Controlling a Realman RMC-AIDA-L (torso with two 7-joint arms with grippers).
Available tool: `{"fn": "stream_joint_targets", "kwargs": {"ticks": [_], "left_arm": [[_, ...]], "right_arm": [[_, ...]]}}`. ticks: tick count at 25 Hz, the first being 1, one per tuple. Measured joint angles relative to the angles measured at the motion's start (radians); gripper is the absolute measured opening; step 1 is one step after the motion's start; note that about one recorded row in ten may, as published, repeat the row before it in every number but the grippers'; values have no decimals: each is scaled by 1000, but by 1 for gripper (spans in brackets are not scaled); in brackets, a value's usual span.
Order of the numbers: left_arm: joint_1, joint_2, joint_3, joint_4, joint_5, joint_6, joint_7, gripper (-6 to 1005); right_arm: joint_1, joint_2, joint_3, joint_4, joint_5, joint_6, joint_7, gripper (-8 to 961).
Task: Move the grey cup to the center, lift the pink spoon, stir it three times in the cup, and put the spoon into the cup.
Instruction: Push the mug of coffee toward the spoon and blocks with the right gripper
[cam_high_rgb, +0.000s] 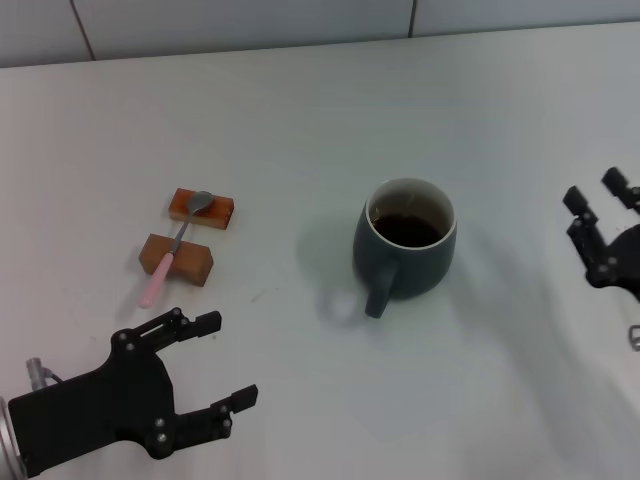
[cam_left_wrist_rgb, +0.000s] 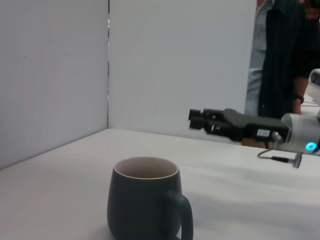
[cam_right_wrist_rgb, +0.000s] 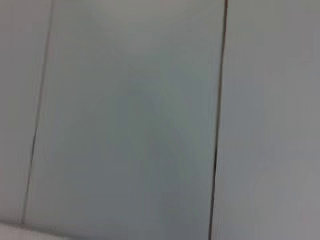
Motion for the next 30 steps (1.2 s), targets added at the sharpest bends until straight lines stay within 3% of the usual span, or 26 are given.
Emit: {"fn": "stream_joint_targets", "kwargs": {"ticks": [11, 30], "left_arm": [[-4, 0, 3, -2, 0, 1, 2, 800], [-15, 0, 16, -6, 1, 2, 9, 785]], "right_arm": [[117, 0, -10, 115, -12, 162, -74, 156], [249, 3, -7, 211, -113, 307, -75, 156]]}}
